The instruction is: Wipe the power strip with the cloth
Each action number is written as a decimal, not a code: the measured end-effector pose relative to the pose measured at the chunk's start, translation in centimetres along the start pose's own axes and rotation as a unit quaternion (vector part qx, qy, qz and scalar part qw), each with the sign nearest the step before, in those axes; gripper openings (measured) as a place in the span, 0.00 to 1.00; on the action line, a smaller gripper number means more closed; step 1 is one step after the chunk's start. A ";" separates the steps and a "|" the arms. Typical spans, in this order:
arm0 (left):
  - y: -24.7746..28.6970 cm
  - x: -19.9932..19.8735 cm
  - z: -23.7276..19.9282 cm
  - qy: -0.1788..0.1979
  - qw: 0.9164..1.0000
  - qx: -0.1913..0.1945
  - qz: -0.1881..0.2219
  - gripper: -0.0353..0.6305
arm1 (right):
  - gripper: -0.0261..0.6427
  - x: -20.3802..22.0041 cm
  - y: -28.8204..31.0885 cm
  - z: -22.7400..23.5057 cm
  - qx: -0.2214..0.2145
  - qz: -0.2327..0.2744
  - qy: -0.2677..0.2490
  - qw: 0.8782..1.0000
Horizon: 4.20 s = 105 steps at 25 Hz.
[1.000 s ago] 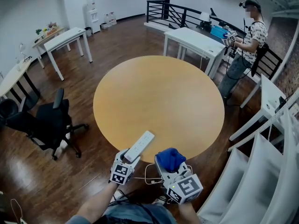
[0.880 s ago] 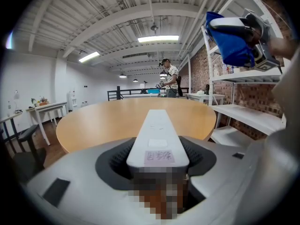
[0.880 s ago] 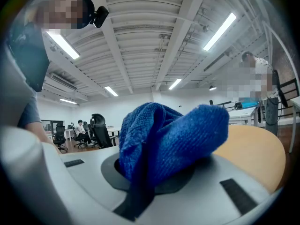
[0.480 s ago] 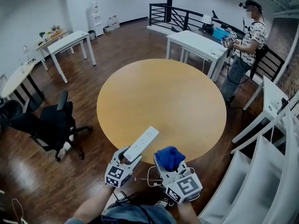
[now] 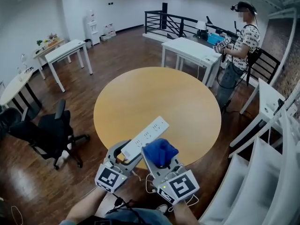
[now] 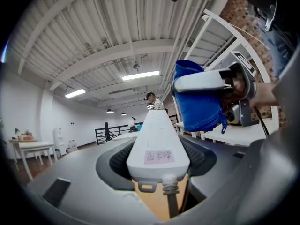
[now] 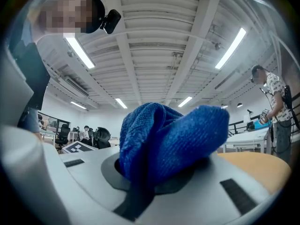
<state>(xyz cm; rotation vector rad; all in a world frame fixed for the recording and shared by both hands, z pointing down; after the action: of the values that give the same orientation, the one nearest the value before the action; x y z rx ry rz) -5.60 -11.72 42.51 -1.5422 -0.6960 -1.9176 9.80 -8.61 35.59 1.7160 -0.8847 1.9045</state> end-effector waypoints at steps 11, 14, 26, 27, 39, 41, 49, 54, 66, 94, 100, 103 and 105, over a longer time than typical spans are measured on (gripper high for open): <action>1.1 -1.6 1.0 0.069 0.998 0.006 -0.009 0.49 | 0.10 -0.9 5.0 -2.4 -0.059 -0.091 -0.009 0.994; 0.9 -1.7 1.4 0.094 0.996 0.011 -0.008 0.49 | 0.10 0.1 5.9 -3.0 -0.071 -0.127 -0.018 0.989; -0.4 -1.3 0.7 0.102 0.995 -0.003 -0.001 0.49 | 0.11 0.1 5.9 -0.9 -0.050 -0.143 -0.044 0.987; -0.5 -1.3 0.7 0.102 0.995 -0.003 0.000 0.49 | 0.11 0.0 5.8 -0.6 -0.047 -0.141 -0.044 0.988; -1.8 -2.1 0.3 0.085 0.996 -0.004 0.005 0.49 | 0.11 -4.3 3.9 7.7 0.051 -0.119 -0.095 0.987; -1.8 -2.2 0.4 0.082 0.997 -0.005 0.008 0.49 | 0.11 -5.1 3.6 8.9 0.068 -0.113 -0.103 0.986; -1.4 -2.5 0.3 0.084 0.996 -0.004 0.008 0.49 | 0.11 -6.1 3.8 8.6 0.067 -0.100 -0.109 0.987; -0.9 -2.5 0.3 0.088 0.996 -0.005 0.002 0.49 | 0.11 -4.8 4.6 6.1 0.029 -0.109 -0.097 0.989; -0.4 -2.5 0.0 0.098 0.995 -0.011 0.003 0.49 | 0.11 -1.5 7.0 -1.3 -0.080 -0.139 -0.087 0.983; -0.7 -3.4 -3.7 -0.077 0.996 0.012 0.051 0.49 | 0.11 -1.5 3.8 -0.2 -0.060 -0.041 -0.119 0.990; -0.9 -3.3 -3.8 -0.076 0.996 0.020 0.048 0.49 | 0.11 -2.4 3.2 2.4 -0.036 -0.035 -0.131 0.990; -1.0 -3.5 -3.7 -0.074 0.996 0.022 0.049 0.49 | 0.11 -3.3 2.9 3.8 -0.017 -0.029 -0.140 0.990; -1.1 -3.5 -3.6 -0.073 0.996 0.024 0.051 0.49 | 0.11 -3.9 2.5 4.9 0.000 -0.026 -0.145 0.989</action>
<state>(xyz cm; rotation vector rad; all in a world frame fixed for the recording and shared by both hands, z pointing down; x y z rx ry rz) -8.24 -13.12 38.28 -1.6679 -0.7067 -1.7149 12.18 -13.40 31.52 2.0283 -0.9327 1.6474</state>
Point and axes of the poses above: the fingertips, and each gripper's own axes: y forward along the fingers, z to its right, x out of its underside, the point moved 9 cm from there along -y, backward along the fingers, and after that the axes turned 2 degrees about z, right-handed, at the moved point
